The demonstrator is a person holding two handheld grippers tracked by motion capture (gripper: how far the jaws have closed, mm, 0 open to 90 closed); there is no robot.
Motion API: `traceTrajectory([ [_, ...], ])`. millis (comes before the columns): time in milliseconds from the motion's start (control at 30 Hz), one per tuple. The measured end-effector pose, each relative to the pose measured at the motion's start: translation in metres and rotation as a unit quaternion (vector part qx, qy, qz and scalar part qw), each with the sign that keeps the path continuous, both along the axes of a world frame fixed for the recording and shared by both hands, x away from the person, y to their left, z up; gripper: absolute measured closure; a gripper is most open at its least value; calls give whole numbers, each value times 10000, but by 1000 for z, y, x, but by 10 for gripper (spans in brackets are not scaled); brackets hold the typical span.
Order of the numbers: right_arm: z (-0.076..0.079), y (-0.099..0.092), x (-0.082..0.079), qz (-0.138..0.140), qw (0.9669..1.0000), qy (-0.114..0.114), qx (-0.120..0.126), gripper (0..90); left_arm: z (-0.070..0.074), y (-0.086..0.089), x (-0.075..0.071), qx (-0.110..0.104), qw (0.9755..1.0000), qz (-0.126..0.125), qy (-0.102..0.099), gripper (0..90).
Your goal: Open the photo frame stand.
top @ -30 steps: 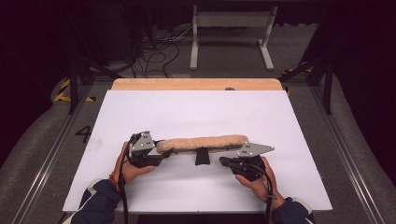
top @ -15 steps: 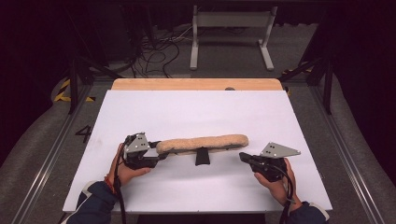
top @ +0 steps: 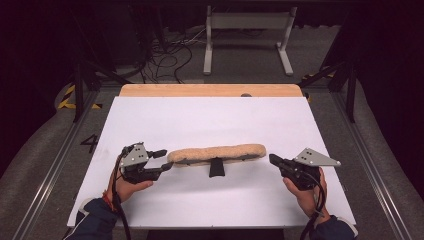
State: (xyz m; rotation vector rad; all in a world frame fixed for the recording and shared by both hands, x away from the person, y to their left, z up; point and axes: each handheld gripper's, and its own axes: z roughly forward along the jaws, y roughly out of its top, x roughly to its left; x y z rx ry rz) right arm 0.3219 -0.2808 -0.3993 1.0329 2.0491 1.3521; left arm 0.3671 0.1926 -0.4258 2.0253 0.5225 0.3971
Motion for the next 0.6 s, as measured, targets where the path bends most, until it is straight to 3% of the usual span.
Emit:
traceTrajectory([
  [400, -3, 4, 13, -137, 9998, 62, 88, 897, 0, -6, 5, -137, 9999, 50, 35, 341],
  [600, -4, 5, 17, -171, 9997, 140, 83, 900, -2, -9, 7, -137, 9999, 15, 63, 312],
])
